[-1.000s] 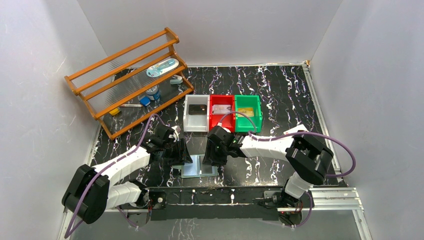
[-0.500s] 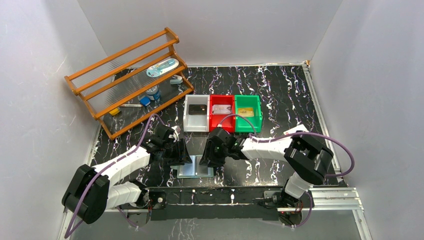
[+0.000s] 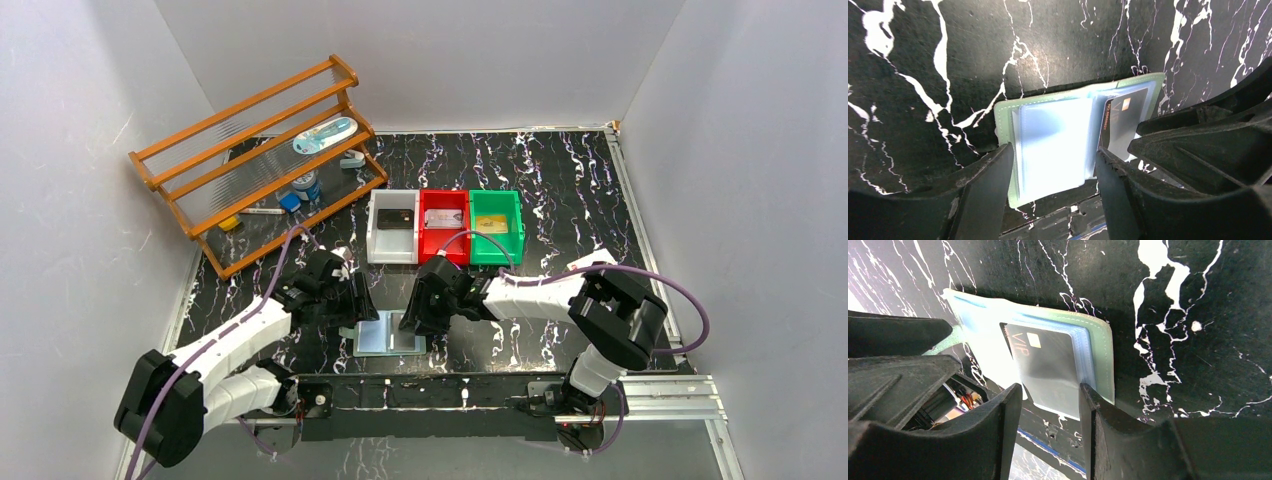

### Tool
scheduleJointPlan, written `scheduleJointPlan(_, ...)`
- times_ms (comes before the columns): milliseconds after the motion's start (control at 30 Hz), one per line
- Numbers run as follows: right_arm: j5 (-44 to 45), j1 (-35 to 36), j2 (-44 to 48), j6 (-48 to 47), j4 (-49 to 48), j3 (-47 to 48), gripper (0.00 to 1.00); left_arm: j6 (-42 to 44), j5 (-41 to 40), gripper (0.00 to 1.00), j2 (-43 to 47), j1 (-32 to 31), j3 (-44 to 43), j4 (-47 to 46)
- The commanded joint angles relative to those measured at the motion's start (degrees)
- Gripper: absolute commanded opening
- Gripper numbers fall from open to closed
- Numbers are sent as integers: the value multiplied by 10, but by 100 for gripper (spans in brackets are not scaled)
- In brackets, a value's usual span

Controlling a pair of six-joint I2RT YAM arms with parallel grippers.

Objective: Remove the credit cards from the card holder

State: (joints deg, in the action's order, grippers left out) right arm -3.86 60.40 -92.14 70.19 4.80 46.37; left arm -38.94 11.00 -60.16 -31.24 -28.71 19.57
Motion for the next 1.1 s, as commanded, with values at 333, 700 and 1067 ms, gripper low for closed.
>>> scheduleJointPlan(333,22,1,-17,-10,43,18,54,7,-32,60,-34,-4,-6,15)
scheduleJointPlan(700,16,1,-14,-13,33,21,54,4,-32,54,-54,-20,-6,16)
scheduleJointPlan(1067,-26,0,-16,-22,-45,19,54,0,-11,41,-38,-35,-2,11)
